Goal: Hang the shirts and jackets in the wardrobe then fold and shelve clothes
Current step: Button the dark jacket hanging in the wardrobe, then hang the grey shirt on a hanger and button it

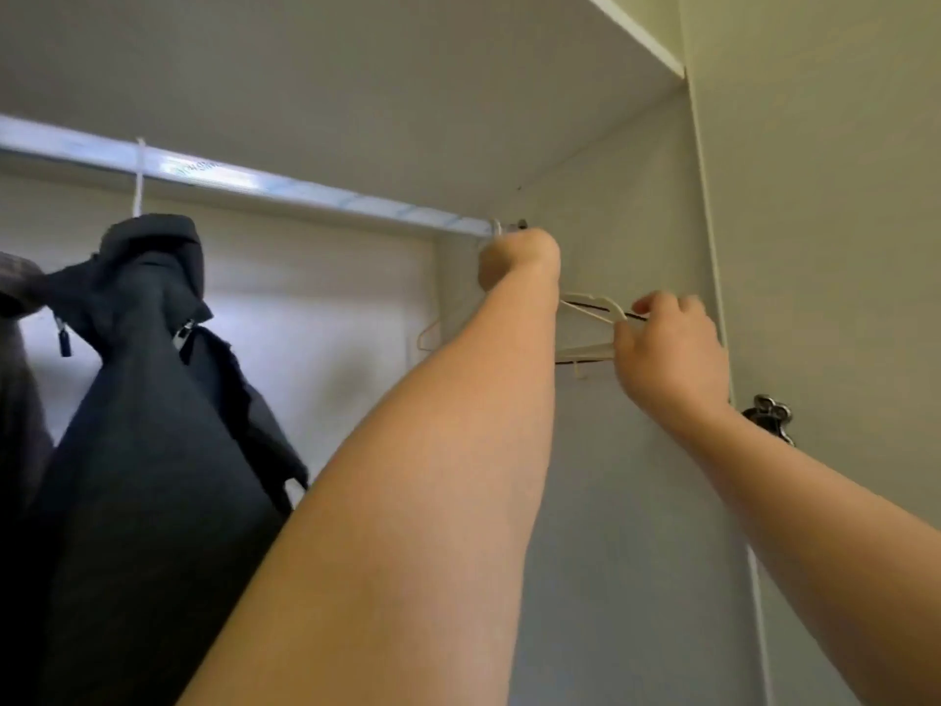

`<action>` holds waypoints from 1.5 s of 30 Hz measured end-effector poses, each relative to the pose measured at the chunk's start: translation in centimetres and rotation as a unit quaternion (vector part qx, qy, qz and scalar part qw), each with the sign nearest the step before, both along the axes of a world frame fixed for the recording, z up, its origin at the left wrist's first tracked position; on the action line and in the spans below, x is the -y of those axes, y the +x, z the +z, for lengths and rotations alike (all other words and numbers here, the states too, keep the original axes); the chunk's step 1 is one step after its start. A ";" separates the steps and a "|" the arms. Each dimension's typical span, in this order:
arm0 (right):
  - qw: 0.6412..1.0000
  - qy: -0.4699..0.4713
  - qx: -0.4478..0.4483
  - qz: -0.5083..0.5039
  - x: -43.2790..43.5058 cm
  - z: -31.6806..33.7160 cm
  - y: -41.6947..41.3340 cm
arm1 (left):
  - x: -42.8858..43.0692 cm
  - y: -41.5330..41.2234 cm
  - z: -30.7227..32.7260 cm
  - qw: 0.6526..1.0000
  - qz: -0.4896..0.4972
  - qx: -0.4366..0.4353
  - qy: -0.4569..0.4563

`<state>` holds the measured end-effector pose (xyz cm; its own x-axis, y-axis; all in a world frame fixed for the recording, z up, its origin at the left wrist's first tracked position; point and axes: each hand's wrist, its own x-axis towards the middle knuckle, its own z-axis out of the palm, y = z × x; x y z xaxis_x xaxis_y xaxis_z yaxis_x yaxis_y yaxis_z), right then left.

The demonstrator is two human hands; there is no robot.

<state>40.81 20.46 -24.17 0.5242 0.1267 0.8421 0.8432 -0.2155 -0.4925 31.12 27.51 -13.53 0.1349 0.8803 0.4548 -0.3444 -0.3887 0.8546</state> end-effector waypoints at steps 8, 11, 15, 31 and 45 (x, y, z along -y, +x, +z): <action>0.996 -0.078 0.022 0.044 0.3 0.0 1.9 | -5.5 5.5 -3.0 0.995 -0.032 0.024 -0.092; 0.996 -0.068 0.037 0.048 -0.3 0.1 1.6 | -5.4 5.9 -3.2 0.991 -0.065 0.057 -0.099; 0.996 -0.050 0.027 0.072 -0.4 0.4 1.5 | -4.5 5.1 -2.7 0.981 -0.116 0.095 -0.121; 0.986 0.154 0.036 0.060 12.7 -0.2 3.0 | 6.0 2.3 -6.7 0.919 -0.343 0.194 0.001; 0.983 0.050 -0.177 -0.013 33.8 6.2 3.2 | 25.3 6.3 -10.5 0.849 -0.426 0.019 -0.313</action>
<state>43.99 -13.30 -17.98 0.7887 0.0357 0.6138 0.6099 -0.1712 -0.7738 37.37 2.16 -24.02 0.8394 0.5415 -0.0470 -0.3051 0.5410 0.7837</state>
